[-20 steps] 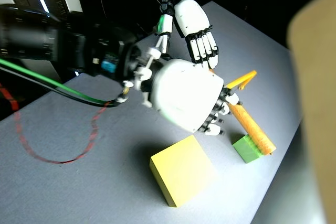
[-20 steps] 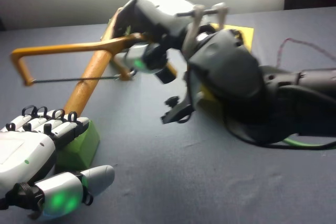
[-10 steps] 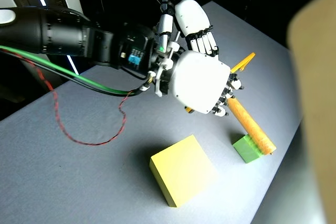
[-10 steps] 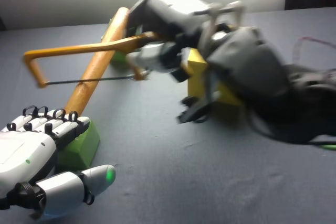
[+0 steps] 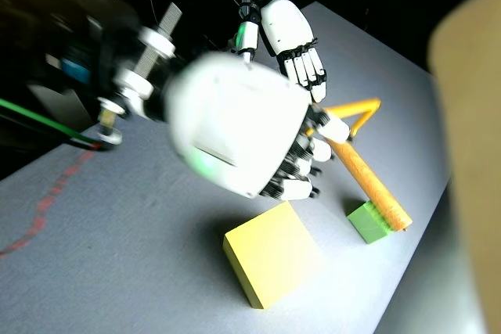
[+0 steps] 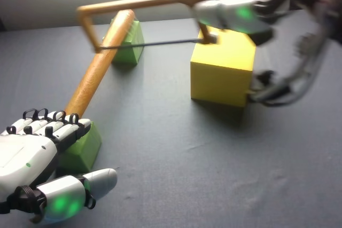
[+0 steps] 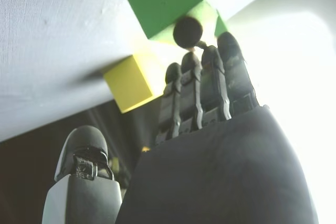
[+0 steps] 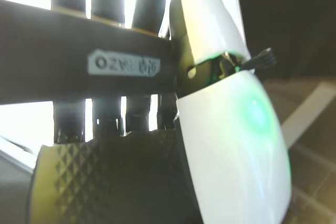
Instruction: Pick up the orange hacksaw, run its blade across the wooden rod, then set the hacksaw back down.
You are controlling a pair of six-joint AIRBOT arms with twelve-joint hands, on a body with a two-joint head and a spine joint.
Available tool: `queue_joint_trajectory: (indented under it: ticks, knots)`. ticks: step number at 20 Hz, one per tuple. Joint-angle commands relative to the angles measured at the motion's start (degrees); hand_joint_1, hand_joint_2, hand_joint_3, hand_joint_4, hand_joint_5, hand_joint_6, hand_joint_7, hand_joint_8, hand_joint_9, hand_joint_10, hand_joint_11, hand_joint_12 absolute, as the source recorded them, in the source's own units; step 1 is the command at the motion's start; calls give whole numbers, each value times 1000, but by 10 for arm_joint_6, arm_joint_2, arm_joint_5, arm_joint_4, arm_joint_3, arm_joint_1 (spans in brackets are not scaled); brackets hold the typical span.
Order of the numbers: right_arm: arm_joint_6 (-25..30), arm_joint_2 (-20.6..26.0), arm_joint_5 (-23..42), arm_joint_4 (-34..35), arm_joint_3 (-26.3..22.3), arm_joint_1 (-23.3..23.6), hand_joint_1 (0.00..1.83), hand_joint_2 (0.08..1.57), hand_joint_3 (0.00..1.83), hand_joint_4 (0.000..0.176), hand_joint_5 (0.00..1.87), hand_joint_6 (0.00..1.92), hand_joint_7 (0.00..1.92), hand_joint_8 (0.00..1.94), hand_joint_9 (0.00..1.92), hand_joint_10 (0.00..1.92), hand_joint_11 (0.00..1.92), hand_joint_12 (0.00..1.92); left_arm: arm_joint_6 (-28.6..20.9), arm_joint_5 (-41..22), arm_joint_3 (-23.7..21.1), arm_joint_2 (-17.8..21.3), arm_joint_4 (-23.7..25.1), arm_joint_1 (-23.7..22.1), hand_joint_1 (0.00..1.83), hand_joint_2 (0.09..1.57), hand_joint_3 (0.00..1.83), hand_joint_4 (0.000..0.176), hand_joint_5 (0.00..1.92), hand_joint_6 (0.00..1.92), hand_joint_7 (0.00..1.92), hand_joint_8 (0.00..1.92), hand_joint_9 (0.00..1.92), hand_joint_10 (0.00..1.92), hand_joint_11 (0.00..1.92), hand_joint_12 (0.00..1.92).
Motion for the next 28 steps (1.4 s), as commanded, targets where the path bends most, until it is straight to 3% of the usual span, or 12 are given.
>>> queue_joint_trajectory:
  ticks: [1, 5, 9, 14, 16, 20, 24, 28]
  knots:
    - [15, 21, 26, -38, -18, 1, 1223, 1110, 0, 8, 937, 1083, 1077, 812, 1256, 7, 929, 718, -2, -40, 1, -2, 16, -3, 0, 1182, 1, 0, 150, 0, 142, 2, 128, 4, 0, 304]
    - [53, 78, 66, -38, -71, -40, 1225, 1104, 1, 9, 946, 1067, 1085, 799, 1251, 1, 930, 704, -2, -40, -1, -2, 16, -1, 0, 1182, 0, 0, 181, 4, 173, 4, 152, 4, 0, 384]
    - [81, 89, 100, -38, -91, -109, 1226, 1105, 0, 2, 937, 1082, 1092, 789, 1232, 0, 929, 701, -2, -40, -1, -2, 16, -1, 0, 1182, 0, 0, 203, 7, 207, 10, 187, 12, 0, 433]
    - [102, 48, 137, -2, -79, -179, 1231, 1100, 0, 0, 939, 1067, 1112, 767, 1220, 0, 924, 710, -2, -40, -1, 2, 16, -6, 0, 1173, 0, 0, 204, 0, 204, 4, 182, 4, 0, 416]
    - [125, 27, 139, -1, -63, -198, 1228, 1107, 1, 0, 917, 1100, 1100, 787, 1208, 5, 907, 734, -3, -40, -1, 8, 16, -9, 0, 1177, 0, 0, 172, 0, 162, 1, 141, 0, 0, 327]
    - [142, 0, 143, 15, -44, -227, 1225, 1108, 1, 0, 926, 1089, 1089, 802, 1186, 3, 901, 781, -5, -40, 1, 24, 16, -19, 0, 1170, 0, 0, 204, 8, 191, 7, 163, 5, 0, 395]
    - [142, -10, 151, 15, -27, -255, 1219, 1119, 0, 2, 908, 1114, 1066, 841, 1229, 12, 898, 757, -5, -32, 5, 33, 16, -33, 0, 1171, 0, 0, 183, 3, 172, 4, 142, 4, 0, 295]
    - [147, -12, 153, -1, -18, -277, 1217, 1118, 0, 17, 932, 1085, 1043, 875, 1180, 3, 862, 788, 4, -2, 8, 45, 16, -64, 0, 1171, 0, 0, 206, 5, 199, 7, 171, 7, 0, 369]
